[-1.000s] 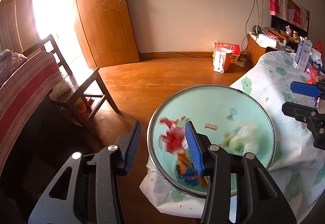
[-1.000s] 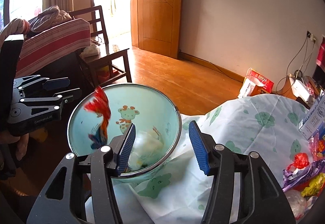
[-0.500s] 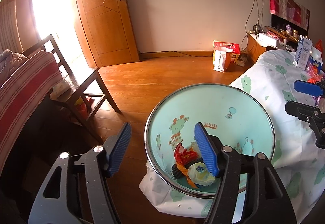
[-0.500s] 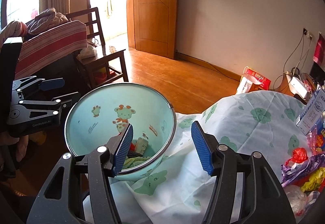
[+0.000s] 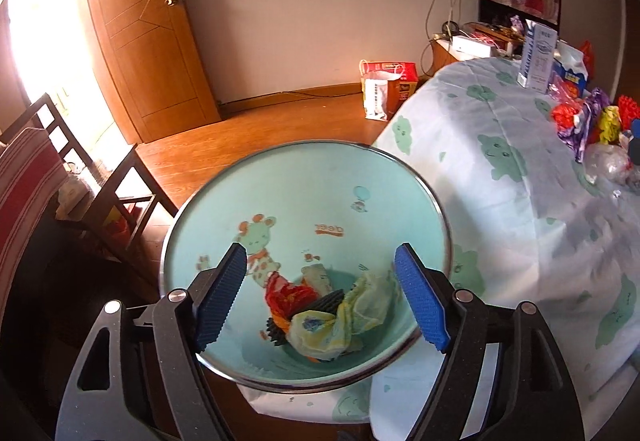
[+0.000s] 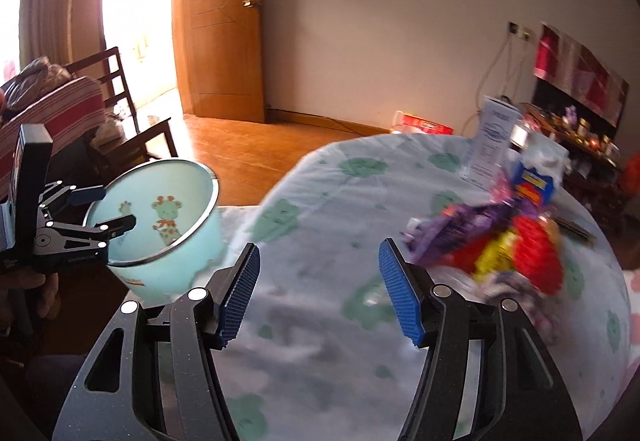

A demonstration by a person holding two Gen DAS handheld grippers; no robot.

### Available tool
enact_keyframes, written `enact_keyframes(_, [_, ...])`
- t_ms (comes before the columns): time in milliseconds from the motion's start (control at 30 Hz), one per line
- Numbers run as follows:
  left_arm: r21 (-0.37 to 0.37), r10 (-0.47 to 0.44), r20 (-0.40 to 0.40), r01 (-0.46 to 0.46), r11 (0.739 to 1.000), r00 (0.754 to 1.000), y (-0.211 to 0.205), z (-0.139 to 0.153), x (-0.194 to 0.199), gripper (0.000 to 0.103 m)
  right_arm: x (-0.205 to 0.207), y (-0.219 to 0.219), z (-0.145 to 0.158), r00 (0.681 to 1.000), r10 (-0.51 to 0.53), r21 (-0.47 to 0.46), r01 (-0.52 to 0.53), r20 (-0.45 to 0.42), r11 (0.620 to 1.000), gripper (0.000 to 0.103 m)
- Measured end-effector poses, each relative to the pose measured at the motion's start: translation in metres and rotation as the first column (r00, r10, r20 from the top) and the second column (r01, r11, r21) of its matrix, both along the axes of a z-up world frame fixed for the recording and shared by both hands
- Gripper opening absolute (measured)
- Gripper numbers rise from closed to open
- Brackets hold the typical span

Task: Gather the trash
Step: 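Move the right tool to the grey crumpled cloth and grasp it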

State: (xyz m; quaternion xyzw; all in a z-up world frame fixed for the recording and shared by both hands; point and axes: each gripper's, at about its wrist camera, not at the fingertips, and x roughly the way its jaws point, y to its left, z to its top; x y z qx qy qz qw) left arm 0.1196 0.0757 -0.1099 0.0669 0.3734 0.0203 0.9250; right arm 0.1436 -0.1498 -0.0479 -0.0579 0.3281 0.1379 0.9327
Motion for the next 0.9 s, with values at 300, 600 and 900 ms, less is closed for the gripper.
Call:
enact_keyframes(300, [-0.007,-0.125,-0.001,0.125,0.992,0.992,-0.070,-0.002,0.014,0.077,0.003,-0.119,-0.020,0.963,-0.261,0.045,0.265,-0.073,0.963,0.065])
enact_keyframes(600, [-0.005,-0.198,-0.009,0.198,0.980,0.980,-0.107,0.002,0.022,0.077,0.004,-0.136,-0.039,0.970,-0.153,0.140,0.181,-0.187,0.973,0.015])
enact_keyframes(900, [-0.004,-0.265,0.008,0.265,0.964,0.964,-0.140,0.010,0.020,0.077,-0.050,-0.146,-0.010,0.978,-0.170,0.174,0.189,-0.121,0.966,0.013])
